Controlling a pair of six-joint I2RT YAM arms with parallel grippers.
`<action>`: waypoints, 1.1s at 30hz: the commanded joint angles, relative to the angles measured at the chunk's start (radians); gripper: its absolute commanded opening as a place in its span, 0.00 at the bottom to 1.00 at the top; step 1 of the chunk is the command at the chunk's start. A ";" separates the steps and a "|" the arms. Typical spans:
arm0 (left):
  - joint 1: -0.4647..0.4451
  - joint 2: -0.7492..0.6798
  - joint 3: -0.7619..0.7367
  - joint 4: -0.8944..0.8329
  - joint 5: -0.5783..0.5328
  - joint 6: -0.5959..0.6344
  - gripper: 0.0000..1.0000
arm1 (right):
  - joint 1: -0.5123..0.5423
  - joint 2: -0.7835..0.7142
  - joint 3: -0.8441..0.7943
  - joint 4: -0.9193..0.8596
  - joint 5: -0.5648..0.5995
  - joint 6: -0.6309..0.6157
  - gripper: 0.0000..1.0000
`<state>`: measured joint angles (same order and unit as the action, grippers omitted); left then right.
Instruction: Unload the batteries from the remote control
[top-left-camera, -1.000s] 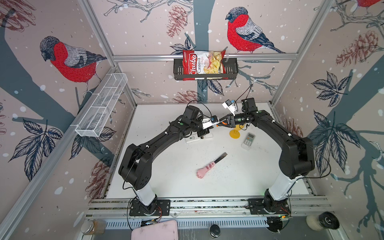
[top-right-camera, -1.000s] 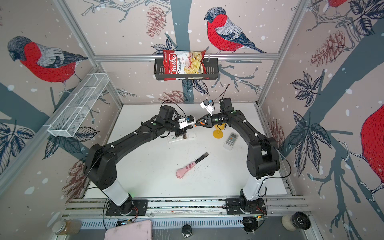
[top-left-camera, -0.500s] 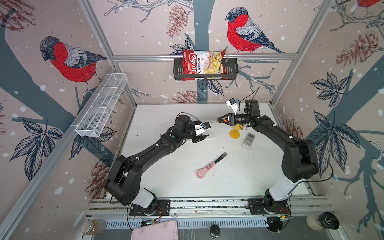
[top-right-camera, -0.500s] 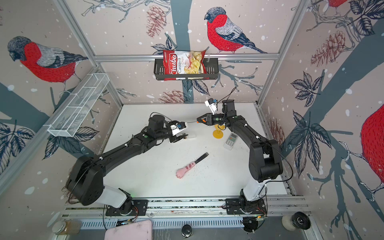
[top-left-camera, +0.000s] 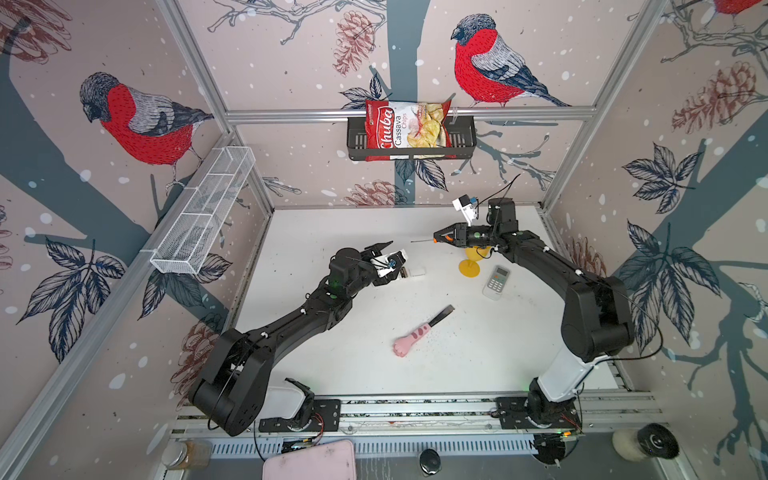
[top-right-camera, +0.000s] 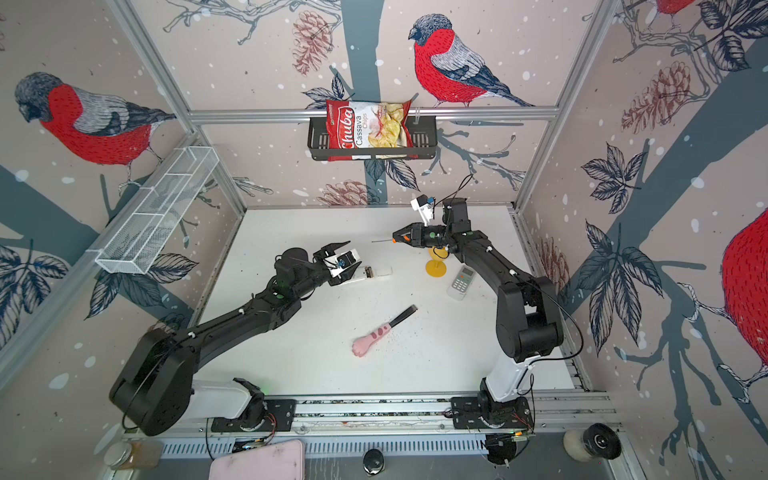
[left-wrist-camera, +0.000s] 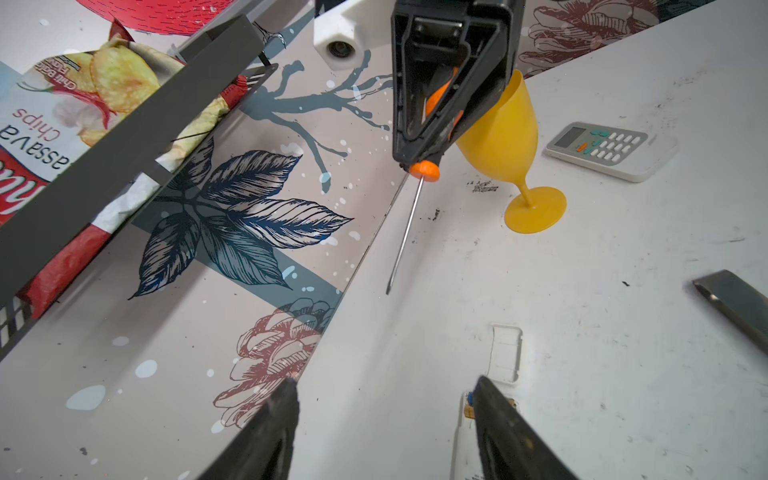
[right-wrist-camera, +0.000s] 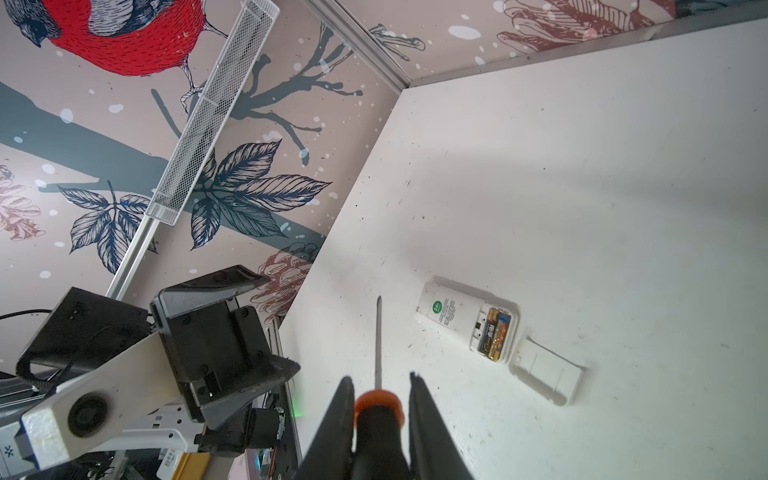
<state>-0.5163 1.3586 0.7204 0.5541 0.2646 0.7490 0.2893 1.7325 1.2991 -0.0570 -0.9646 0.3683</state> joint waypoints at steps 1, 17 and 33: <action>0.001 0.008 -0.007 0.086 0.003 0.042 0.66 | 0.003 -0.007 -0.002 0.021 0.015 0.026 0.00; -0.027 0.123 0.071 0.129 -0.067 0.163 0.62 | 0.063 0.039 0.059 0.083 0.031 0.165 0.00; -0.029 0.263 0.136 0.244 -0.151 0.207 0.38 | 0.098 0.045 0.106 0.029 0.028 0.126 0.00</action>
<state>-0.5461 1.6073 0.8394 0.7162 0.1284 0.9493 0.3855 1.7756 1.3968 -0.0254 -0.9249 0.5198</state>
